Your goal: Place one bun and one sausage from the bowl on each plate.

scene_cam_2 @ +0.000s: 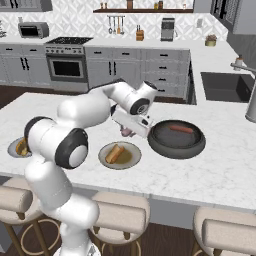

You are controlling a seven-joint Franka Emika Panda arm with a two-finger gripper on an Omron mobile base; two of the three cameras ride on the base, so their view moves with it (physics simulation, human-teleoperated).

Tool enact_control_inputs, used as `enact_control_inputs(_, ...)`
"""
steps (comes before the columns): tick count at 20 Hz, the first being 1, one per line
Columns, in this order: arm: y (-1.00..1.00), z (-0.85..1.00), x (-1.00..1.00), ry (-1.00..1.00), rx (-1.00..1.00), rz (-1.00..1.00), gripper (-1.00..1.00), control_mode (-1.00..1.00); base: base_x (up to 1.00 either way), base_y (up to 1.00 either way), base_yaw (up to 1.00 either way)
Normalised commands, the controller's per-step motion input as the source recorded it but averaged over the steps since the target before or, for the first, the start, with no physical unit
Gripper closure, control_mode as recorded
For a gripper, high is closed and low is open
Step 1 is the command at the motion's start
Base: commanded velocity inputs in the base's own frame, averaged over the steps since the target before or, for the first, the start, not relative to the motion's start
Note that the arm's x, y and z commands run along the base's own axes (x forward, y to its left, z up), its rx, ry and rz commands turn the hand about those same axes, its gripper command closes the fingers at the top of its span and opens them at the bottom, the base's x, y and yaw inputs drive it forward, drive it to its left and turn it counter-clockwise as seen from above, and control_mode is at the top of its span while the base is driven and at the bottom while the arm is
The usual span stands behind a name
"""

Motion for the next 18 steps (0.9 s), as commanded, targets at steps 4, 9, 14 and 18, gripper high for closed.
enact_control_inputs(4,1.00,0.00,-0.33,0.00,0.00,0.00,1.00,-1.00,0.00,0.00,0.00)
enact_control_inputs(9,1.00,0.00,-0.19,-0.04,0.00,0.00,1.00,-1.00,0.00,0.00,0.00)
enact_control_inputs(14,1.00,-0.01,0.00,-0.01,-0.01,-0.04,1.00,-1.00,0.00,0.00,0.00)
enact_control_inputs(18,1.00,-0.19,0.00,0.00,-0.06,-0.01,1.00,-1.00,0.00,0.00,0.00)
